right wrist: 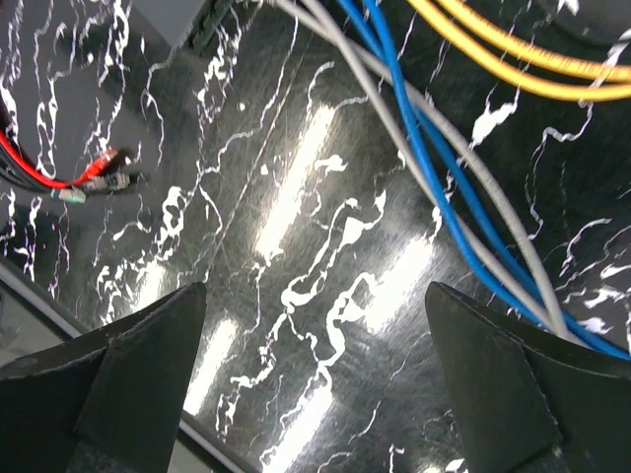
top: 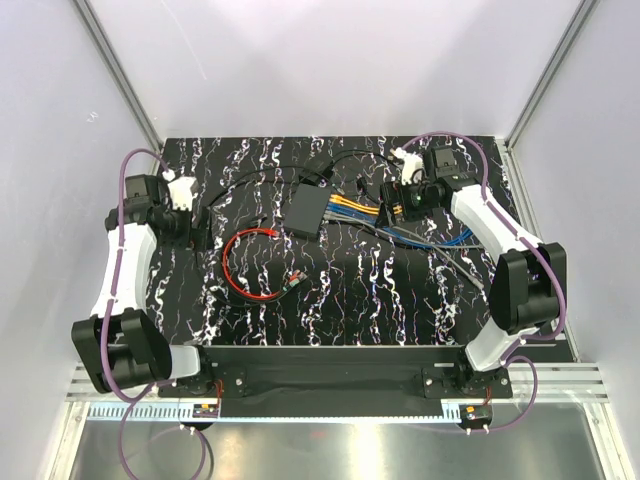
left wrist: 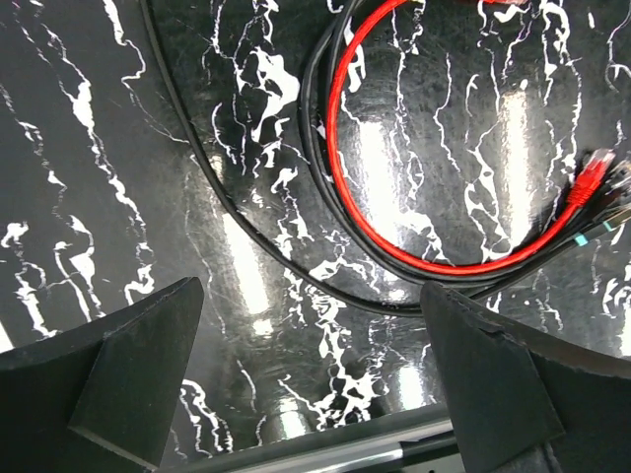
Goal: Insert the plug into the switch port
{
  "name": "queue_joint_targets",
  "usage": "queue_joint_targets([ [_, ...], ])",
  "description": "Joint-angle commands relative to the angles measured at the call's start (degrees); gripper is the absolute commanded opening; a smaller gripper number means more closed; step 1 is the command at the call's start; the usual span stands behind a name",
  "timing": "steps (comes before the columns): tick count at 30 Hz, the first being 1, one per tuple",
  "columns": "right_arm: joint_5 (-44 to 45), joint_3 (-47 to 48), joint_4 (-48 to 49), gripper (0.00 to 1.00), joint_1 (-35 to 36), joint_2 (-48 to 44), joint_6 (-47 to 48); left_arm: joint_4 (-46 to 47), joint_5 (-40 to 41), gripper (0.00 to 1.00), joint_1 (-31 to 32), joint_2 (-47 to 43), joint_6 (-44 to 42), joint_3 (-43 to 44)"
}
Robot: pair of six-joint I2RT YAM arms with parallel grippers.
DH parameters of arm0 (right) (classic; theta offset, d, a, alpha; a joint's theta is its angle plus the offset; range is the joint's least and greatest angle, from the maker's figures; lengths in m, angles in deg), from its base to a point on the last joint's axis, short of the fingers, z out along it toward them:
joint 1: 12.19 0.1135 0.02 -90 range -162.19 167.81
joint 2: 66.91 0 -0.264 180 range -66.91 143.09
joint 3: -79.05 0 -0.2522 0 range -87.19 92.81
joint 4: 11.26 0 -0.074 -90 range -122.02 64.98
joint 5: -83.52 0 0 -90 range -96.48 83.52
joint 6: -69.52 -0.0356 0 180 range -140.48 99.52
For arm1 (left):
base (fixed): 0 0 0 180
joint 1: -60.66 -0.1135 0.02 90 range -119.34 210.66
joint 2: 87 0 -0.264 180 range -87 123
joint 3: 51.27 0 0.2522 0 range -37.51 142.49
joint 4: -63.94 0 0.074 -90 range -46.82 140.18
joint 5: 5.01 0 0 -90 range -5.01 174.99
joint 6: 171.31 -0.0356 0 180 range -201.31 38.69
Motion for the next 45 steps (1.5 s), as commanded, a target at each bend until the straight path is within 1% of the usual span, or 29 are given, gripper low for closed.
queue_joint_targets([
  [1, 0.62, 1.23, 3.98, 1.0, 0.32, -2.71, -0.69, 1.77, 0.95, 0.99, 0.56, -2.12, -2.95, 2.63],
  [3, 0.27, 1.76, 4.16, 1.0, 0.32, -2.36, -0.6, 0.71, -0.45, 0.99, 0.73, -0.8, -3.57, 4.74],
  [6, -0.52, 1.94, 5.74, 1.0, 0.32, -2.45, -0.25, -0.69, 0.06, 0.99, 3.19, 2.09, -5.94, 7.91],
  [10, -1.31, 2.81, 8.03, 1.0, 0.32, -2.27, -0.51, -2.27, 1.3, 0.99, 8.81, 6.22, -9.54, 10.89],
  [11, -0.79, 3.69, 7.33, 1.0, 0.32, -1.4, -0.42, -2.45, 1.21, 0.99, 9.6, 6.93, -9.72, 11.6],
  [12, -0.26, 4.83, 4.54, 1.0, 0.32, -0.7, -0.08, -2.71, 0.51, 0.99, 10.31, 7.8, -9.98, 12.13],
  [14, 1.49, 9.66, 0.4, 1.0, 0.24, 2.28, 1.59, -3.59, -0.8, 0.98, 12.24, 9.92, -11.12, 13.09],
  [15, 2.46, 10.72, -1.01, 1.0, 0.32, 2.91, 2.82, -3.86, -2.12, 0.97, 12.25, 10.62, -11.83, 13.01],
  [16, 3.07, 11.16, -2.16, 1.0, 0.32, 3.17, 3.35, -4.03, -2.65, 0.95, 15.21, 11.32, -13.23, 12.75],
  [18, 3.52, 10.82, -2.69, 1.0, 0.32, 3.44, 4.23, -4.65, -4.31, 0.92, 18.55, 11.59, -16.73, 10.82],
  [20, 2.38, 10.11, -3.31, 1.0, 0.32, 3.62, 4.93, -4.39, -4.76, 0.91, 20.59, 11.07, -19.2, 8.98],
  [21, 1.86, 9.94, -3.83, 1.0, 0.32, 3.62, 5.02, -4.56, -5.37, 0.91, 21.99, 10.8, -21.04, 7.05],
  [22, 1.07, 9.67, -4.18, 1.0, 0.32, 3.7, 5.11, -5.43, -6.25, 0.9, 22.53, 10.54, -25.24, 6.43],
  [23, 0.71, 9.67, -4.36, 1.0, 0.32, 3.88, 5.2, -5.79, -8.52, 0.88, 22.88, 10.02, -27.37, 5.64],
  [24, 0.53, 9.58, -4.8, 1.0, 0.24, 4.14, 5.11, -6.14, -9.94, 0.82, 22.97, 9.84, -31.22, 4.5],
  [26, -0.34, 9.76, -5.42, 1.0, 0.41, 4.67, 5.11, -8.6, -13.45, 0.73, 23.15, 9.83, -35.28, 4.14],
  [27, -0.61, 9.76, -5.68, 1.0, 0.32, 4.85, 5.11, -8.87, -16.08, 0.67, 23.93, 9.75, -36.08, 3.96],
  [28, -0.79, 9.76, -5.86, 1.0, 0.32, 5.02, 5.03, -8.87, -16.8, 0.59, 24.63, 9.75, -36.7, 2.91],
  [29, -1.13, 9.85, -5.95, 1.0, 0.32, 5.28, 5.03, -8.78, -16.98, 0.56, 25.51, 9.75, -36.79, 2.29],
  [31, -1.49, 10.11, -6.3, 1.0, 0.32, 5.46, 5.03, -7.91, -16.46, 0.54, 27.71, 10.27, -37.06, 0.45],
  [32, -1.58, 10.11, -6.3, 1.0, 0.32, 5.46, 4.94, -7.38, -16.54, 0.54, 28.07, 10.45, -36.97, 0.01],
  [34, -1.49, 10.29, -6.39, 1.0, 0.32, 5.64, 4.85, -4.67, -16.37, 0.49, 28.16, 11.32, -35.84, -0.35],
  [35, -1.4, 10.29, -6.56, 1.0, 0.32, 5.64, 4.94, -3.17, -14.19, 0.46, 28.16, 11.59, -34.96, -0.17],
  [36, -1.4, 10.37, -6.74, 1.0, 0.24, 5.81, 5.02, -1.76, -12.95, 0.46, 27.72, 11.94, -33.99, 0.26],
  [37, -1.32, 10.37, -6.82, 1.0, 0.32, 5.73, 5.11, 0.34, -11.81, 0.46, 27.2, 12.9, -32.68, 1.05],
  [38, -1.31, 10.37, -6.91, 1.0, 0.32, 5.81, 5.2, 1.23, -10.23, 0.43, 26.67, 13.61, -31.79, 2.97],
  [41, -1.4, 10.11, -6.91, 1.0, 0.32, 6.08, 5.2, 3.43, -7.85, 0.42, 24.12, 16.6, -29.24, 6.76],
  [42, -1.4, 10.11, -6.91, 1.0, 0.32, 6.08, 5.11, 3.7, -7.23, 0.43, 23.77, 17.21, -30.02, 8.77],
  [45, -1.66, 10.11, -6.83, 1.0, 0.32, 6.78, 4.85, 5.19, -5.38, 0.43, 23.76, 20.02, -33.26, 11.15],
])
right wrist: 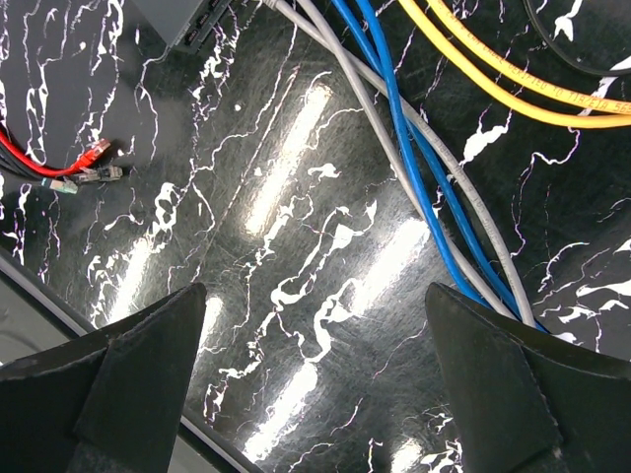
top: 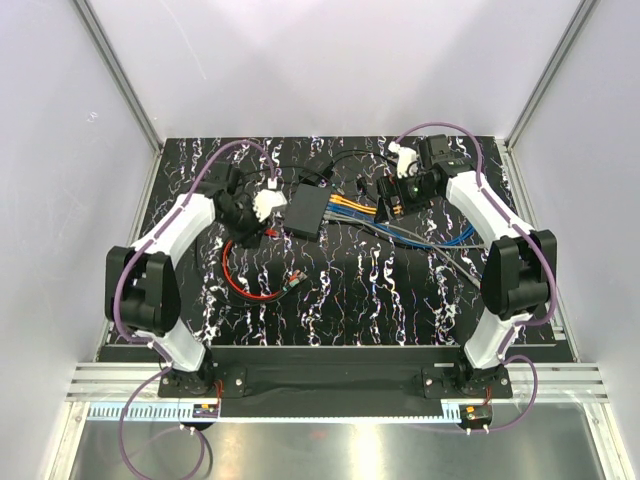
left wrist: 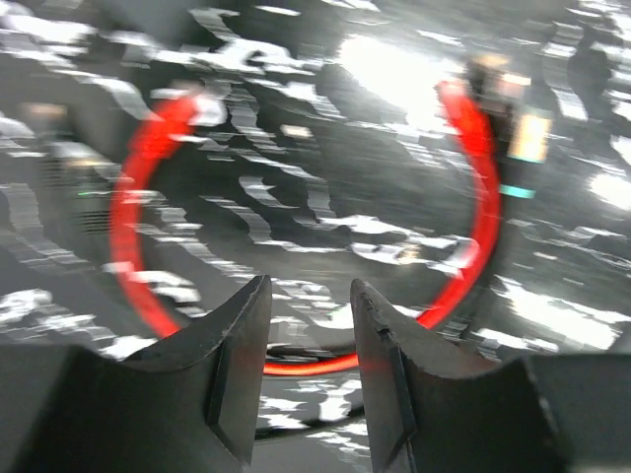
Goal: Insert the plug into the switch port
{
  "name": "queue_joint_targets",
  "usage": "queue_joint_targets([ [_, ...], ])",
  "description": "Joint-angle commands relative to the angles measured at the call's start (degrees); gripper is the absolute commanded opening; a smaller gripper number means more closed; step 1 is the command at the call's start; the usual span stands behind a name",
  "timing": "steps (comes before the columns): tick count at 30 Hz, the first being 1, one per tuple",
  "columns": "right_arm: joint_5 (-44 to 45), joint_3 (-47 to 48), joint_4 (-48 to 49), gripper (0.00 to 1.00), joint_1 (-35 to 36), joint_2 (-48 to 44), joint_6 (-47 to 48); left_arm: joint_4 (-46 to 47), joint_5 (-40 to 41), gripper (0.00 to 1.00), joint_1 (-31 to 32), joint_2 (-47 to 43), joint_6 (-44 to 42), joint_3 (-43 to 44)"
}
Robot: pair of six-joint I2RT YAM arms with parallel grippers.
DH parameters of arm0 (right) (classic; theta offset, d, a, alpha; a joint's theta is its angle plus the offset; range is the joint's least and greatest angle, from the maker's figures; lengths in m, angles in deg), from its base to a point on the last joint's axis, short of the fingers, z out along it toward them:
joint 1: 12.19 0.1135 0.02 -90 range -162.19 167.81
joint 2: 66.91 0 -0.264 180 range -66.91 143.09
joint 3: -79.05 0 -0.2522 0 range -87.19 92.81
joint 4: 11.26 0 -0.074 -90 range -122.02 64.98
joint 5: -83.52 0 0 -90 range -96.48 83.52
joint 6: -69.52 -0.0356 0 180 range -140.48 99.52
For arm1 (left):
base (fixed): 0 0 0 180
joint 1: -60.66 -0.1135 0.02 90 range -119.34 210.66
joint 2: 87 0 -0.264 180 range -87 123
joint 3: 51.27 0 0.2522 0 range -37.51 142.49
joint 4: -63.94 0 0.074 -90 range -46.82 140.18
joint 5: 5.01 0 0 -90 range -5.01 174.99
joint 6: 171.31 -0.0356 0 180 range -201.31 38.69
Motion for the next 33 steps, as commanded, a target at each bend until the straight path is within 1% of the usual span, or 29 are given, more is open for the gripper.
queue_joint_targets([
  [1, -1.38, 1.26, -0.22, 1.0, 0.24, 0.97, 0.54, 4.49, 2.64, 0.44, -0.08, 2.19, -3.11, 4.8],
  [3, -1.38, 1.35, -0.23, 1.0, 0.32, 1.32, 0.54, 5.11, 2.73, 0.45, 0.0, 4.65, -5.57, 5.68],
  [6, -1.56, 1.44, -0.4, 1.0, 0.32, 1.76, 0.46, 4.33, 0.19, 0.47, -0.17, 8.25, -12.76, 8.14],
  [7, -1.56, 1.52, -0.57, 1.0, 0.32, 1.85, 0.46, 3.01, -0.78, 0.48, -0.17, 9.05, -17.57, 9.19],
  [9, -1.56, 1.7, -0.75, 1.0, 0.32, 2.2, 0.63, 3.17, -2.28, 0.48, 0.0, 11.24, -20.51, 10.16],
  [14, -1.73, 1.79, -1.1, 1.0, -0.03, 2.29, 0.81, 0.89, -2.02, 0.53, 0.0, 16.96, -23.6, 16.57],
  [21, -2.35, 1.87, -1.54, 1.0, -0.82, 3.16, 0.81, -1.13, -2.37, 0.54, 0.62, 21.0, -27.73, 18.87],
  [30, -3.32, 2.23, -1.98, 1.0, -1.61, 4.22, 0.63, -2.1, -2.37, 0.54, 2.11, 24.96, -30.36, 19.84],
  [33, -3.58, 2.4, -2.16, 1.0, -1.87, 4.57, 0.54, -2.27, -1.93, 0.5, 2.73, 26.1, -30.63, 20.19],
])
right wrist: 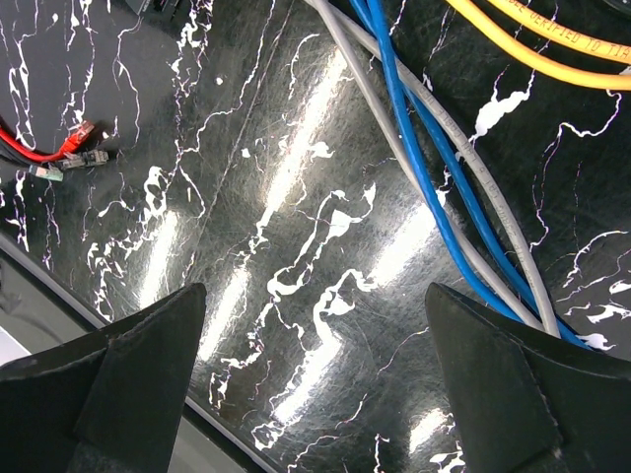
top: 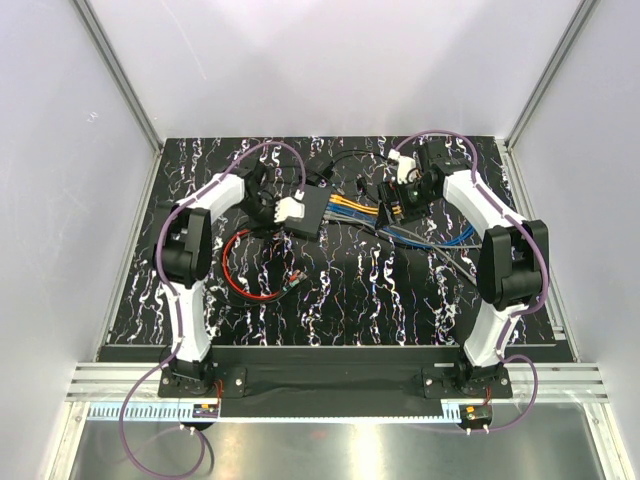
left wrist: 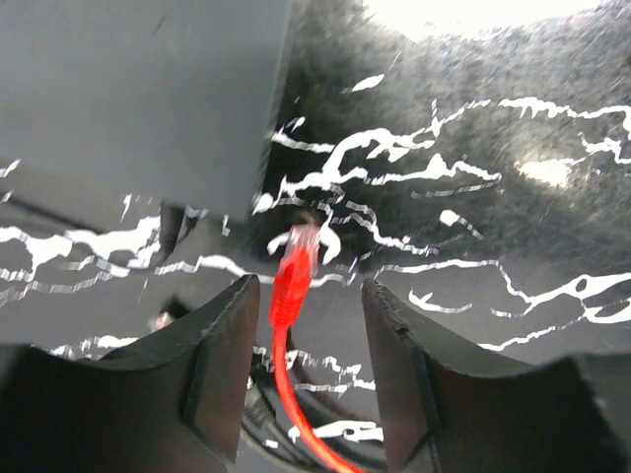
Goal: Insert the plug into the switch port
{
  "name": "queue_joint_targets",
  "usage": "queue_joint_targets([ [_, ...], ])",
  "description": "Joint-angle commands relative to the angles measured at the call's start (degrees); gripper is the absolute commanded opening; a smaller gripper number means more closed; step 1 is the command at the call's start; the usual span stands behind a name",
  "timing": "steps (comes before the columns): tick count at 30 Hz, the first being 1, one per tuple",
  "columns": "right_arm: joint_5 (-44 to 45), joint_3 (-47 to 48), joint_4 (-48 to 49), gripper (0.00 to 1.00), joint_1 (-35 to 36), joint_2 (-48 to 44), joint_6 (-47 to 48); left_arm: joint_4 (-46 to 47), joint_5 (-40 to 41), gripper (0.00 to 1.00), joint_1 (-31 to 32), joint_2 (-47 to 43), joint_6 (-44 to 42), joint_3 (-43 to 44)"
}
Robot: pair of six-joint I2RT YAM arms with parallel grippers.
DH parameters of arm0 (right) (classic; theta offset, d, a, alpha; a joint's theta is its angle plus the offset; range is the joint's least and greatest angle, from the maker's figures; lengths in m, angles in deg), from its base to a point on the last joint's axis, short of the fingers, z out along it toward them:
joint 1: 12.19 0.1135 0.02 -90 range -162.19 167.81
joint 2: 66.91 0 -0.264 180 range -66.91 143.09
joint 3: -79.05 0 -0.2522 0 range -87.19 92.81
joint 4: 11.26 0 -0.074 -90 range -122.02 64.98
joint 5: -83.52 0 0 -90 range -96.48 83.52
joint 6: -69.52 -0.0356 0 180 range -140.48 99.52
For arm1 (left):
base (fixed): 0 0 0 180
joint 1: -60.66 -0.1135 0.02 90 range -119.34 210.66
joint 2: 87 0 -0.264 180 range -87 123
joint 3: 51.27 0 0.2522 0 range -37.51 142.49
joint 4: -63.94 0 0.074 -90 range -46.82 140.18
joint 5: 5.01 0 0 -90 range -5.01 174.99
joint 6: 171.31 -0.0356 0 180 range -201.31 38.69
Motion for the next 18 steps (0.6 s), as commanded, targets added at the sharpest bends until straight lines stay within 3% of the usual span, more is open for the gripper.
queue_joint_targets([
  [1, -1.92, 2.4, -0.26, 1.0, -0.78, 0.2, 0.26, -0.87, -1.43, 0.49, 0.87, 1.3, -2.83, 2.55],
  [8, -2.71, 2.84, -0.7, 1.0, -1.4, 0.55, 0.35, -0.53, 2.87, 0.34, 1.84, -0.37, -3.8, -0.69],
  [11, -3.06, 3.19, -0.96, 1.0, -1.49, 0.38, 0.35, 0.18, 5.95, 0.2, 2.1, -2.38, -3.89, -3.42],
  [12, -3.15, 3.37, -1.05, 1.0, -1.49, 0.29, 0.26, 0.18, 6.48, 0.11, 1.93, -2.83, -3.28, -3.86],
  [16, -4.03, 3.81, -1.05, 1.0, -1.4, -0.15, -0.27, 0.36, 8.15, 0.0, 1.75, -6.6, 1.11, -4.4],
  [18, -4.47, 4.42, -1.57, 1.0, -1.49, -0.33, -0.36, -1.65, 8.42, 0.0, 1.66, -10.19, 2.61, -3.26],
])
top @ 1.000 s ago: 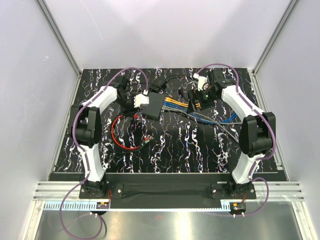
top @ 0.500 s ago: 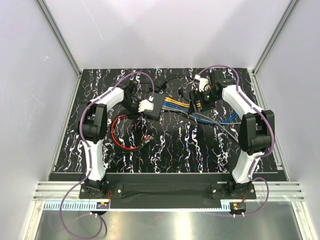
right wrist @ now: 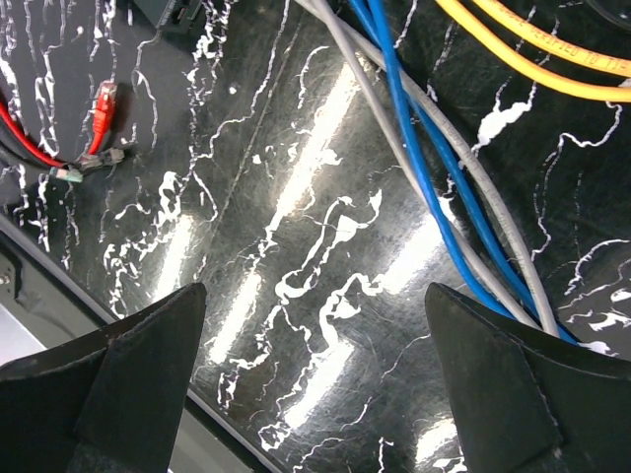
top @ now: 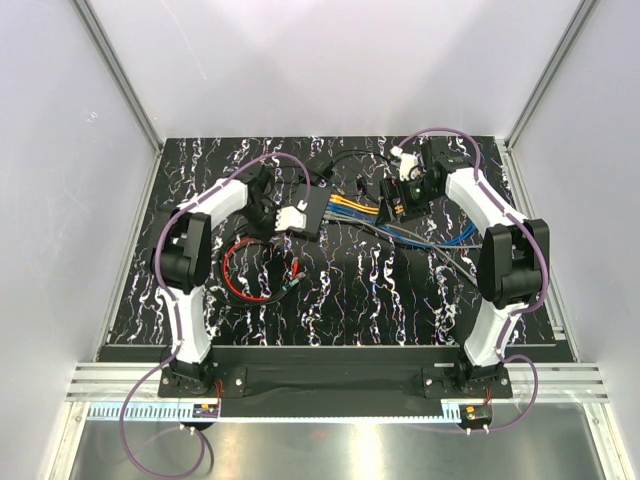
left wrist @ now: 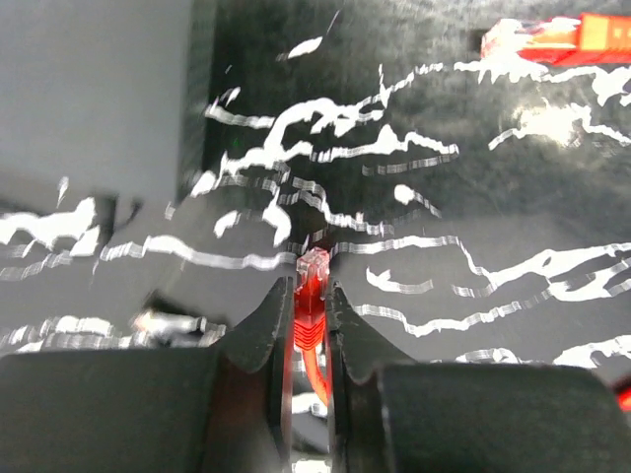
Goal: Insert the plug into the switch port
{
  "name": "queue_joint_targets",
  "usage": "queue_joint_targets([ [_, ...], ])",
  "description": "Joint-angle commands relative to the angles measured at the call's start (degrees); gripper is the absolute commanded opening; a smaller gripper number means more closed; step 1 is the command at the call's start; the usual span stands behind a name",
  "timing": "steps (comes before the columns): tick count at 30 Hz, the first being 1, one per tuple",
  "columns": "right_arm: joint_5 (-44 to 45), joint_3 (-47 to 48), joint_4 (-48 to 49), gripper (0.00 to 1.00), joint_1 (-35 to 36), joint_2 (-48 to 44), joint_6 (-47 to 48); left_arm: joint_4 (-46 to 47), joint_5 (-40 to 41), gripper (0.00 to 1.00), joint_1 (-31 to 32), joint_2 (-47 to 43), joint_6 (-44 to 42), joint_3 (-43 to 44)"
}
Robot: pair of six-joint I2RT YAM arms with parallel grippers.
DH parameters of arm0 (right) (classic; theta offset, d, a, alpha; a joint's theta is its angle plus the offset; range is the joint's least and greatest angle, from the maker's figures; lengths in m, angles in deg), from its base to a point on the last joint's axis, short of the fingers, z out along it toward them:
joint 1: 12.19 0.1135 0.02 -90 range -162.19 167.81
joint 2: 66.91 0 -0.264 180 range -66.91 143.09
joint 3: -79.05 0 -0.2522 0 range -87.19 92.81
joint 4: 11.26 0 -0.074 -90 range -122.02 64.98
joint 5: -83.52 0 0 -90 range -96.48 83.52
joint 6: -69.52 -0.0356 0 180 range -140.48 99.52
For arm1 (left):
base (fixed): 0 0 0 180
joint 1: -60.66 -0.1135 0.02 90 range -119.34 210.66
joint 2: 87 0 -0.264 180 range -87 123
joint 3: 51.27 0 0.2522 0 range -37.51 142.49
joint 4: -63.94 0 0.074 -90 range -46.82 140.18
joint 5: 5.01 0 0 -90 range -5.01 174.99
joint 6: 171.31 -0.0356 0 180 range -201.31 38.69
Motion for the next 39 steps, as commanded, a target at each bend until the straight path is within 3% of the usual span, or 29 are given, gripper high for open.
queue_joint_targets([
  [1, -2.7, 3.29, -1.31, 1.0, -0.39, -1.14, -0.23, -2.62, 2.08, 0.0, -0.52, -8.92, 3.36, 1.75],
  [9, -6.65, 4.34, -1.05, 1.0, -0.31, -3.42, -0.4, -8.6, 6.21, 0.0, -0.52, -20.44, 6.35, 9.58],
  [16, -13.42, 7.68, -1.23, 0.97, -0.39, -4.91, -0.84, -7.12, 0.68, 0.0, -0.35, -28.44, 9.16, 9.32],
  [19, -13.86, 7.69, 0.44, 0.93, -0.31, -5.27, -4.34, -6.32, 0.32, 0.0, 0.0, -29.24, 14.51, 11.68],
  [27, -18.42, -6.72, 21.35, 0.9, 0.48, -7.82, -23.32, -6.94, -1.44, 0.0, 1.67, -29.06, 31.04, 16.35],
  [34, -18.35, -10.86, 31.45, 0.94, 5.48, -8.26, -28.52, -3.17, 0.76, 0.0, 3.52, -29.32, 41.5, 17.32],
  [39, -13.95, -9.19, 30.68, 0.91, 7.51, -3.7, -28.44, 0.35, 1.03, 0.0, 3.69, -28.53, 50.55, 18.1],
])
